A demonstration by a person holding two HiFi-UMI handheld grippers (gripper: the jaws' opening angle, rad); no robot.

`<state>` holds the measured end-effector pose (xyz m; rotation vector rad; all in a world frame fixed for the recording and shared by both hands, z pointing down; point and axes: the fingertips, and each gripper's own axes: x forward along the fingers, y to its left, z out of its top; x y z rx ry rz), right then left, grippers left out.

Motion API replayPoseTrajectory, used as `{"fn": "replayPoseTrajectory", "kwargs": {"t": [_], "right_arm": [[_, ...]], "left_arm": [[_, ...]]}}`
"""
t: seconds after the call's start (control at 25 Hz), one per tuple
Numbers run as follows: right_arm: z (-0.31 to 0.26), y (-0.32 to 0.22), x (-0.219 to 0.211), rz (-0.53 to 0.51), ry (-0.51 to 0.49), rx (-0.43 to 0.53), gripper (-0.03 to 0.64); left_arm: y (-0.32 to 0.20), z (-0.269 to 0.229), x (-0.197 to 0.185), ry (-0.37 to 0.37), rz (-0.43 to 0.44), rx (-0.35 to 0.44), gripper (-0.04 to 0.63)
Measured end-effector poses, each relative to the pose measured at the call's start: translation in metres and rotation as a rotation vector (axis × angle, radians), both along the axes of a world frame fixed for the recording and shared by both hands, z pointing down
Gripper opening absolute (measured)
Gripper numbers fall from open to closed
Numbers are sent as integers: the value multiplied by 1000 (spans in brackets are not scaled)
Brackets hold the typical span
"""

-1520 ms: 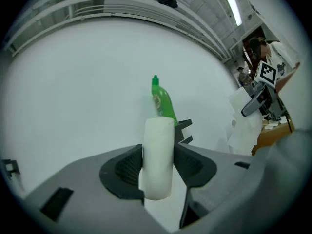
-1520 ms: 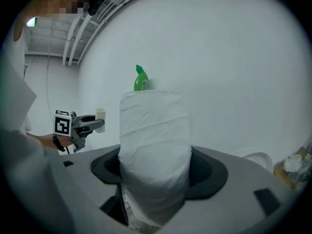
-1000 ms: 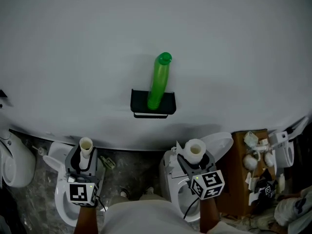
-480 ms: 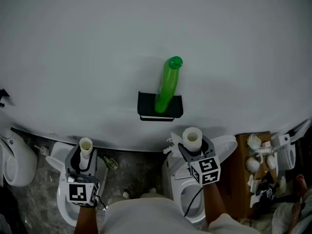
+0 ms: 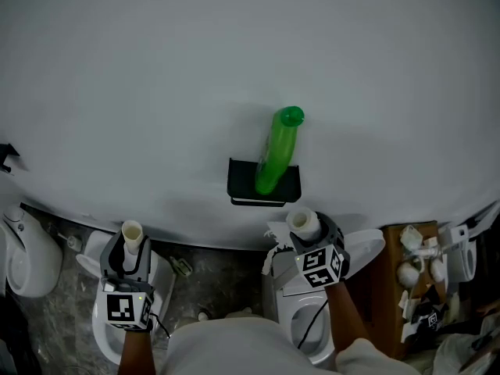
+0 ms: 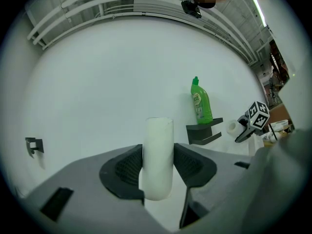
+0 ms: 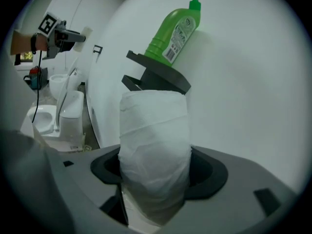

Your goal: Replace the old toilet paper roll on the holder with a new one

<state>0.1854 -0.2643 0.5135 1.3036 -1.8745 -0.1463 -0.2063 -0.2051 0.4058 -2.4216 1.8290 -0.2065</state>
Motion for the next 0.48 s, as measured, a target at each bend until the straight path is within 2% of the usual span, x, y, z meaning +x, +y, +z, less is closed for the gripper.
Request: {"fn": "replayPoseTrajectory", "kwargs": {"t": [0.16, 0.36, 0.48], "right_arm": [[8, -12, 5, -6, 61, -11, 333], [18, -28, 6, -29, 195, -20, 333], [15, -38, 4, -42, 243, -5, 333]], "left_arm": [[-2, 1, -2, -6, -18, -14, 201], [2, 4, -9, -7, -53, -25, 201], [5, 7, -14, -1, -75, -29, 201]]}}
